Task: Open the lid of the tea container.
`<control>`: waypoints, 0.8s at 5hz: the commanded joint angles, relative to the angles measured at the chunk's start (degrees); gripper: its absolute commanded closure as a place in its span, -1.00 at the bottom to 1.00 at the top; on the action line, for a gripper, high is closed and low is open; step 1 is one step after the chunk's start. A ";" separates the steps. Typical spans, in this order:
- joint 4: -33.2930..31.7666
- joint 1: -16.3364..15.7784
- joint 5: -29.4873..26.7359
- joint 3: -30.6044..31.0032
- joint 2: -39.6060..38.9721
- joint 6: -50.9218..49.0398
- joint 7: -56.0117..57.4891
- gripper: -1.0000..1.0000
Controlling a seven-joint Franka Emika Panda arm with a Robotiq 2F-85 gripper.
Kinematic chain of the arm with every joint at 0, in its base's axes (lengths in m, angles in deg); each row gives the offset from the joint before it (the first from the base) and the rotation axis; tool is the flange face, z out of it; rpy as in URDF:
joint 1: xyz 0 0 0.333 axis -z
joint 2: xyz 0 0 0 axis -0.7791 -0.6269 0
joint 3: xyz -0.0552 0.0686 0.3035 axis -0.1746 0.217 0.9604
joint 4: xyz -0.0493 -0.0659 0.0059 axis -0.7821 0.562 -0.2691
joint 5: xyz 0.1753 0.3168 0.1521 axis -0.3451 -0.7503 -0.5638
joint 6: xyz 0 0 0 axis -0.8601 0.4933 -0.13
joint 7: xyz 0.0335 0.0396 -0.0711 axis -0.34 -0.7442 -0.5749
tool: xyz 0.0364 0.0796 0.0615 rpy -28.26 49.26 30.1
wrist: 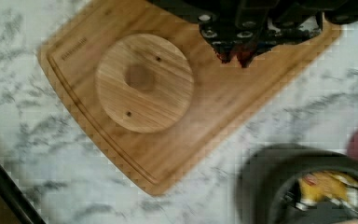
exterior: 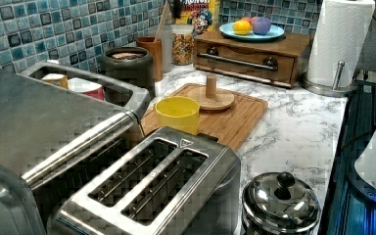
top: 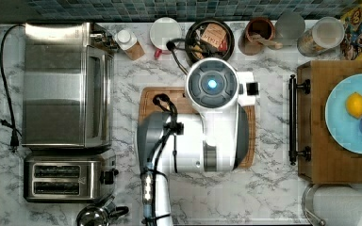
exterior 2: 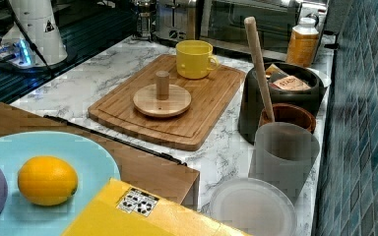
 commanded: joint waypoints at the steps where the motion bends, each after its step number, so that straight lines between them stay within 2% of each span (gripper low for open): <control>1: -3.74 3.53 2.43 -3.46 2.05 -2.09 -3.24 -1.00; 3: -4.42 4.60 2.60 -3.53 -1.99 -3.04 -4.51 -1.00; 4: -6.61 4.95 1.94 -3.28 -3.36 -0.22 -3.22 -1.00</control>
